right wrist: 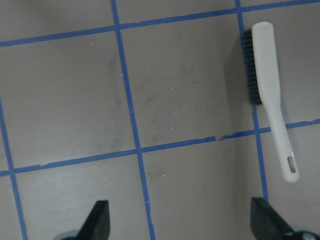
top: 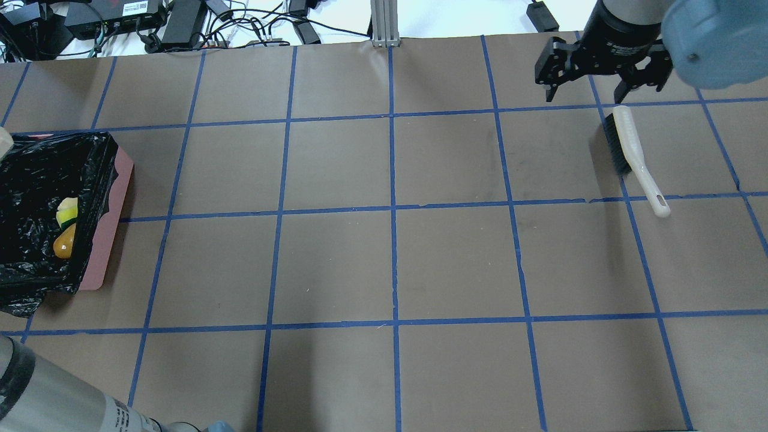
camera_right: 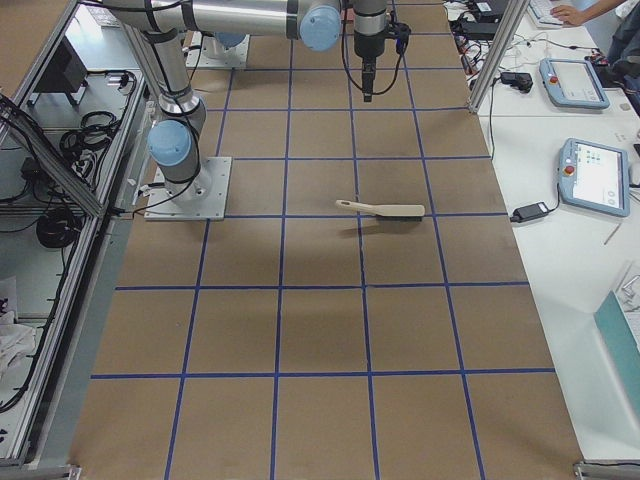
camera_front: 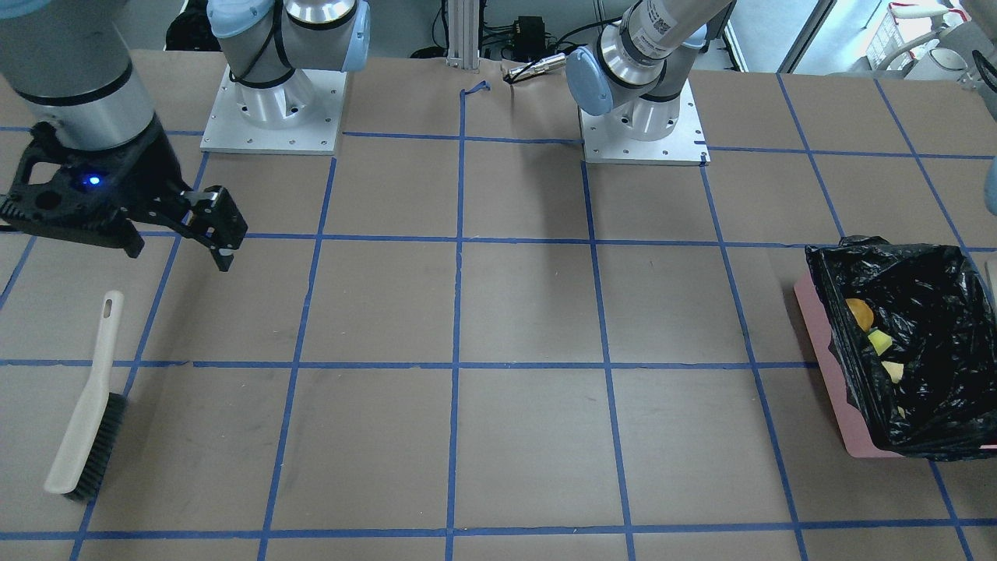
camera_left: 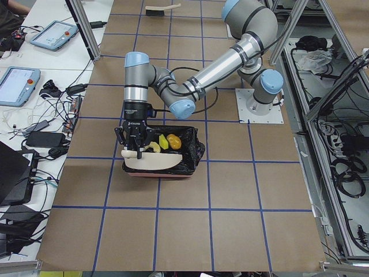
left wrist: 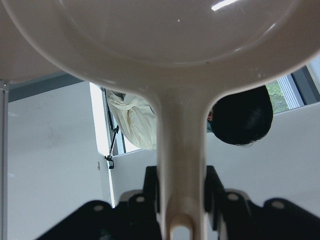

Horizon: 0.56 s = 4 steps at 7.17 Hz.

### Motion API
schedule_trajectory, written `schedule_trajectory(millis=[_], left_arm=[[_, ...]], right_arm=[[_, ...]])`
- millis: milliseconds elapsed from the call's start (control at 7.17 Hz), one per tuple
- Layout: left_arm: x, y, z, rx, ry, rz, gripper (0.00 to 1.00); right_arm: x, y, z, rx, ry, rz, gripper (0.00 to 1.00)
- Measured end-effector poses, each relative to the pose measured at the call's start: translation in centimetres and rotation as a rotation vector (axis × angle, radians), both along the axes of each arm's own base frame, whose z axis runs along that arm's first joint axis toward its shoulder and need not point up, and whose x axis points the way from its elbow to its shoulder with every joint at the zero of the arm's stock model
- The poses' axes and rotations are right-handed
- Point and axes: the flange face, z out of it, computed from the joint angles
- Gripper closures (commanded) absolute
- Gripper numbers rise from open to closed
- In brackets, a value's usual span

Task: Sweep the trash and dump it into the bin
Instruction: 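Bring the empty dustpan back with the left gripper while the right releases the brush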

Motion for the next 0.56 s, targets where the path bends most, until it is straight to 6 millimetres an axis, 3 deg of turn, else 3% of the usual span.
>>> schedule_trajectory(millis=[279, 558], left_arm=[[-2.9, -0.8, -1.0, -0.05, 0.166, 0.037, 1.0], [-7.1, -1.3, -2.0, -0.106, 0.372, 0.114, 1.0]], right_arm=[[2.8, 2.4, 2.1, -0.031, -0.025, 0.015, 0.0], [3.4, 3.3, 3.1, -0.048, -0.054, 0.029, 0.0]])
